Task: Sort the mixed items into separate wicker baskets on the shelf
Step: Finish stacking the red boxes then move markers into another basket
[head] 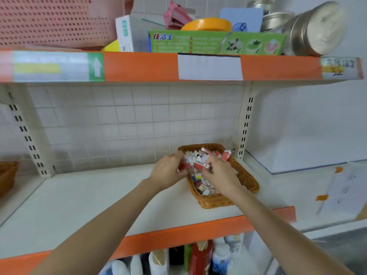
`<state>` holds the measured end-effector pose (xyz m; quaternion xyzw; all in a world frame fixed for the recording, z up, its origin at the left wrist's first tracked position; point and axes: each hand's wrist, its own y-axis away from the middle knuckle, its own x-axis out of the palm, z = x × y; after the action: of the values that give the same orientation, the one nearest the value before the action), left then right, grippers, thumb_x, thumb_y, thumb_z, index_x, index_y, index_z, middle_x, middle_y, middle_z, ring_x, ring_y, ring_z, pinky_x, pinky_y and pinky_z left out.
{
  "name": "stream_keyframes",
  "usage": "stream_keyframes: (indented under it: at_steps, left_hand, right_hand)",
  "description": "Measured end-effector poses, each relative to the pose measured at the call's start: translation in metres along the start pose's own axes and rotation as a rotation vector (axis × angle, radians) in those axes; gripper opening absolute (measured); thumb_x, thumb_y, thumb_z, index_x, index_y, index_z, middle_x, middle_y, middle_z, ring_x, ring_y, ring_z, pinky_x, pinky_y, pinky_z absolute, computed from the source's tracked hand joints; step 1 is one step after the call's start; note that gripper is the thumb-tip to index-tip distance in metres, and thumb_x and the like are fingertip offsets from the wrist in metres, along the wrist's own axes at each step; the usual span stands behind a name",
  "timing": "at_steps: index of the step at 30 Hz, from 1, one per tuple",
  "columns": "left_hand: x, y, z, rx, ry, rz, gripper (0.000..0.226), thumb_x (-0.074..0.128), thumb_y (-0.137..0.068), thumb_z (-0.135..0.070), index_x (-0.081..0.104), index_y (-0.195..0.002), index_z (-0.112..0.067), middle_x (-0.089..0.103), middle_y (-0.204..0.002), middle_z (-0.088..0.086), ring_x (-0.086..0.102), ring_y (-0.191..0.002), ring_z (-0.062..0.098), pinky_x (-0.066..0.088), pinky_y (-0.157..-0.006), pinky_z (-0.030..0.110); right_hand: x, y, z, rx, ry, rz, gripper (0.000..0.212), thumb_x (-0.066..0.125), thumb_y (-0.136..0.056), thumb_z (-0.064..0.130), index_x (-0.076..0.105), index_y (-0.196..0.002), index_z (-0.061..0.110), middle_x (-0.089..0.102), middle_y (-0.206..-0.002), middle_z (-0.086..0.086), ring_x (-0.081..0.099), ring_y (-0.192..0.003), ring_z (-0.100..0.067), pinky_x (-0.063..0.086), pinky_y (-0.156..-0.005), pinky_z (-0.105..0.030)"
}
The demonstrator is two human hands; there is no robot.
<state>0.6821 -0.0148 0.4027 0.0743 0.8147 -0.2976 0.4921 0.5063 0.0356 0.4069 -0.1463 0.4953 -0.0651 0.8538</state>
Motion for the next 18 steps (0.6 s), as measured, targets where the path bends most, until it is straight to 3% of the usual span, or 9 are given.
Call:
stream_keyframes:
  at_steps: [8,13,18]
  left_hand:
    - [-0.054,0.069,0.060,-0.171,-0.076,-0.074,0.022,0.062,-0.089,-0.036,0.049,-0.090,-0.019,0.069,-0.087,0.001,0.061,-0.080,0.025,0.043,-0.064,0.033]
    - [-0.101,0.128,0.109,-0.264,-0.127,-0.078,0.023,0.059,-0.091,-0.037,0.047,-0.090,-0.017,0.069,-0.086,0.006,0.062,-0.078,0.027,0.048,-0.067,0.037]
    - [-0.154,0.190,0.159,-0.340,-0.131,-0.106,0.024,0.059,-0.090,-0.037,0.049,-0.087,-0.016,0.062,-0.085,0.005,0.059,-0.079,0.025,0.049,-0.068,0.039]
  right_hand:
    - [0.049,-0.003,0.081,-0.126,-0.106,0.034,0.014,0.056,-0.092,0.027,0.050,-0.087,0.016,0.056,-0.081,-0.004,0.057,-0.080,-0.027,0.043,-0.067,-0.035]
    - [0.091,0.006,0.152,-0.203,-0.162,0.075,0.018,0.058,-0.091,0.028,0.052,-0.085,0.013,0.045,-0.076,0.009,0.046,-0.076,-0.015,0.033,-0.064,-0.029]
    - [0.137,0.020,0.233,-0.297,-0.215,0.123,0.019,0.056,-0.092,0.019,0.058,-0.089,0.000,0.051,-0.092,0.000,0.052,-0.087,-0.020,0.037,-0.073,-0.029]
